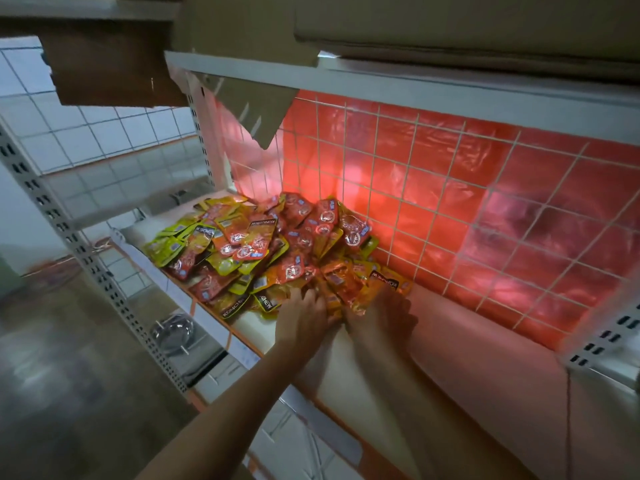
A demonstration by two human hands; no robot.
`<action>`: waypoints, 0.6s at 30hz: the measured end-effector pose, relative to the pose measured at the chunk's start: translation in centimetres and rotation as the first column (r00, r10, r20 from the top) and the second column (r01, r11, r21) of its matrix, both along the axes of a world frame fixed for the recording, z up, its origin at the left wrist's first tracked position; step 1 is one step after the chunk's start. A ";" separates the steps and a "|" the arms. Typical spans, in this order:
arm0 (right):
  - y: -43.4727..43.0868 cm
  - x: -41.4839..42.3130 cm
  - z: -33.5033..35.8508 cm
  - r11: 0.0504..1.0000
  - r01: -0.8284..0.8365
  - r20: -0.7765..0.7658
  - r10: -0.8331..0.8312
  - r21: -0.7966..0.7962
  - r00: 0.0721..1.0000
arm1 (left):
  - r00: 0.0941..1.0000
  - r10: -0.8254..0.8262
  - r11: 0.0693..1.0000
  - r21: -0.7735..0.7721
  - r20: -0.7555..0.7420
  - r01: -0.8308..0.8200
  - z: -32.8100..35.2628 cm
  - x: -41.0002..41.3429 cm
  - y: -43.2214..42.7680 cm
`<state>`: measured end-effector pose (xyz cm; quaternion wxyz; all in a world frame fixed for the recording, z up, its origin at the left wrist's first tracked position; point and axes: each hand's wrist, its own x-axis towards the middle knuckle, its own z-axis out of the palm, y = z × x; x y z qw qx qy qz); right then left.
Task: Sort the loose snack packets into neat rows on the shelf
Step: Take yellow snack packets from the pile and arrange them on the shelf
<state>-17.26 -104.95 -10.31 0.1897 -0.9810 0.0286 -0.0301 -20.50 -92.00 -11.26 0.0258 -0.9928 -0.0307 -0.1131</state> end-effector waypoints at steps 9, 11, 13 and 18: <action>-2.7 -0.1 1.3 0.919 0.043 -0.060 -0.022 0.392 0.998 | 0.985 -0.150 0.975 -0.151 0.087 0.162 1.4 -0.8 -0.6; -3.9 -0.6 0.8 0.860 0.047 -0.027 -0.038 0.509 0.999 | 0.984 -0.096 0.913 -0.380 0.150 0.147 2.0 -0.9 -1.1; -5.0 -1.3 0.6 0.812 0.074 -0.010 -0.083 0.579 0.996 | 0.982 -0.071 0.770 -0.617 0.173 0.164 2.6 -0.7 -1.6; -7.7 -3.6 1.2 0.646 0.146 -0.017 -0.202 0.749 0.979 | 0.996 -0.083 0.166 -0.985 0.023 0.037 2.7 -0.2 -3.9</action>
